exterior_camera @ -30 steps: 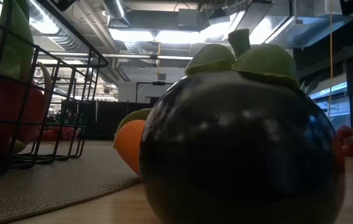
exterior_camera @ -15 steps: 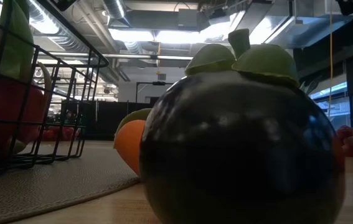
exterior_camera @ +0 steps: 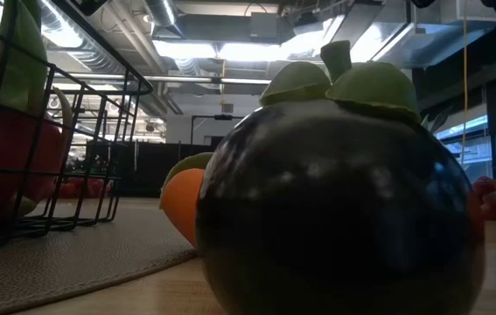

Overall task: Build produce basket
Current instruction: Put the red mango into the black wire basket

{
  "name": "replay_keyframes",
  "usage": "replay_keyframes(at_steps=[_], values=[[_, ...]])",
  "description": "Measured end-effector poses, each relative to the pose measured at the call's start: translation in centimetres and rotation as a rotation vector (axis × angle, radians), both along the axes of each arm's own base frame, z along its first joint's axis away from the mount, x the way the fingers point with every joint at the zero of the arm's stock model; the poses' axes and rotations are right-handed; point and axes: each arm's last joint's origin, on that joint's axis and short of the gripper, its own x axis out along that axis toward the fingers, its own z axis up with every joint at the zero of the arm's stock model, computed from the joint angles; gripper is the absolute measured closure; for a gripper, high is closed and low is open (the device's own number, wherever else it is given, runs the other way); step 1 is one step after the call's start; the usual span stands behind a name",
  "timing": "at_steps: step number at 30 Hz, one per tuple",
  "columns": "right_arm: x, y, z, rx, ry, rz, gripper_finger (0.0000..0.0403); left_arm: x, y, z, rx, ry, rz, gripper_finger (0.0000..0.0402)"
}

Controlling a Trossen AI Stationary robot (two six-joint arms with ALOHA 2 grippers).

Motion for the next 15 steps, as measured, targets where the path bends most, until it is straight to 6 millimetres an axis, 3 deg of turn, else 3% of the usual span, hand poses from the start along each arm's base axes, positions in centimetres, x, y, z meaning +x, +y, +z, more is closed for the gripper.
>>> replay_keyframes(at_steps=[7, 15], values=[[-0.1, 0.0, -0.2, -0.011, 0.040, -0.043, 0.0263, 0.0, 0.0, 0.0, 0.000, 0.000, 0.001, 0.0342], [0.7, 1.4, -2.4, -0.032, 0.103, -0.016, 0.0236, 0.0, 0.0, 0.0, 0.000, 0.000, 0.001, 0.0342]])
